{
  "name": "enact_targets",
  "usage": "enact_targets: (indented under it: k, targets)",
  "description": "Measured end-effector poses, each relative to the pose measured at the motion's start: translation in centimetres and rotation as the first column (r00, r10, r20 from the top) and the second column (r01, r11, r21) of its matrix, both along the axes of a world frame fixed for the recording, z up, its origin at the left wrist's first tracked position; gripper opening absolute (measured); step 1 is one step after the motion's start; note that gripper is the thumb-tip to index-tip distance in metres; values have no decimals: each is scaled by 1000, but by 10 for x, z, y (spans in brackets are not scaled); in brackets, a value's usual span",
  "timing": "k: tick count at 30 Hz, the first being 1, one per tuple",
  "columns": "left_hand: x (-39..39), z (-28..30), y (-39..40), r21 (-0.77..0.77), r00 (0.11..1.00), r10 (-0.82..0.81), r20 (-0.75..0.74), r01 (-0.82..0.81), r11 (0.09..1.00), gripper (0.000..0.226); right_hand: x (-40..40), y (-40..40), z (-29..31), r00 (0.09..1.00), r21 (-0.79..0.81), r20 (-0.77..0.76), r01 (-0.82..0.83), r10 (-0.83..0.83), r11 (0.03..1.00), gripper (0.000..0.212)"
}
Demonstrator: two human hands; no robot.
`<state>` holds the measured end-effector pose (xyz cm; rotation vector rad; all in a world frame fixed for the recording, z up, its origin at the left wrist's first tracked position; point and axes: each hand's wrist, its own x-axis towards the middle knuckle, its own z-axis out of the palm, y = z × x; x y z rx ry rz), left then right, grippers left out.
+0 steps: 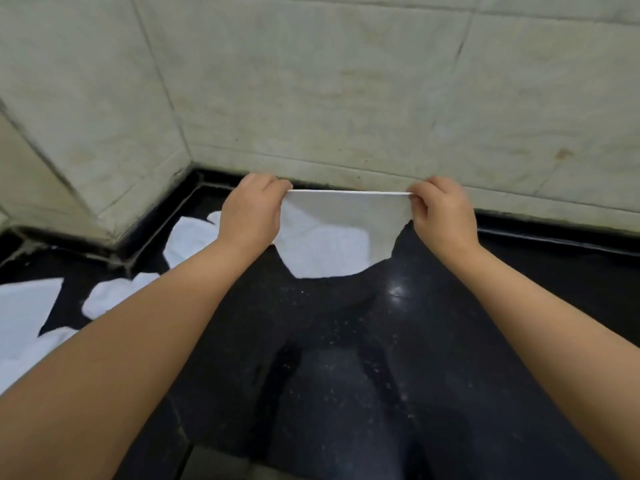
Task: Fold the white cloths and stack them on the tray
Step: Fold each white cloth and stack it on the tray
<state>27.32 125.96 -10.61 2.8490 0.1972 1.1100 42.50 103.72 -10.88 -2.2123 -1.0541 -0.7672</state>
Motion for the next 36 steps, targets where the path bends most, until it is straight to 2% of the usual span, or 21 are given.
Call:
enact_targets:
  k: [3, 5, 7, 9, 11, 13, 16, 17, 18, 19, 20, 24, 27, 29, 32, 34, 36]
  targets:
    - [9, -1, -15, 91, 985, -167, 32, 163, 982, 29, -9, -44, -2, 998, -9, 58, 3, -3, 1000, 26]
    - [4, -17, -23, 96, 952, -303, -50, 306, 947, 31, -25, -74, -17, 998, -108, 41, -45, 50, 993, 28]
    - [-10, -38, -31, 67, 889, -397, -227, 421, 904, 33, -46, -102, -41, 991, -275, -80, -126, 108, 953, 28]
    - [-28, -63, -39, 15, 805, -424, -415, 472, 881, 36, -70, -122, -69, 952, -410, -285, -224, 109, 884, 20]
    - [-45, -81, -52, -171, 651, -418, -634, 409, 897, 42, -92, -134, -89, 858, -500, -514, -325, 27, 803, 17]
    - [-57, -94, -62, -313, 388, -411, -825, 292, 904, 39, -109, -137, -98, 699, -557, -703, -426, -131, 713, 18]
    - [-62, -106, -73, -397, 15, -408, -913, 202, 895, 24, -118, -137, -101, 398, -518, -853, -560, -339, 646, 21]
    - [-61, -107, -74, -393, -63, -388, -919, 184, 901, 28, -117, -136, -100, 316, -497, -868, -577, -384, 648, 23]
    - [-59, -108, -73, -387, -101, -375, -921, 169, 906, 30, -116, -134, -101, 269, -487, -871, -574, -410, 658, 23]
    - [-55, -109, -72, -381, -105, -368, -924, 158, 911, 31, -113, -132, -102, 256, -489, -870, -556, -422, 672, 24]
    - [-49, -109, -72, -373, -72, -366, -928, 153, 915, 30, -110, -129, -103, 259, -497, -867, -523, -426, 692, 24]
    - [-22, -112, -70, -382, 230, -388, -893, 71, 921, 31, -94, -125, -108, 321, -555, -825, -300, -466, 776, 20]
    - [-3, -121, -74, -306, 374, -313, -873, 79, 949, 31, -90, -130, -118, 416, -588, -754, -81, -509, 805, 23]
    - [7, -127, -78, -222, 409, -248, -878, 112, 969, 30, -92, -132, -126, 447, -595, -708, 41, -547, 803, 23]
    - [15, -146, -81, -157, 406, -192, -894, 117, 981, 30, -94, -130, -141, 464, -590, -683, 105, -564, 800, 24]
    - [16, -159, -80, -151, 421, -165, -892, 67, 986, 28, -95, -127, -149, 486, -576, -674, 125, -556, 808, 24]
    - [13, -167, -79, -185, 479, -177, -860, 31, 982, 26, -95, -126, -154, 514, -568, -660, 136, -548, 811, 24]
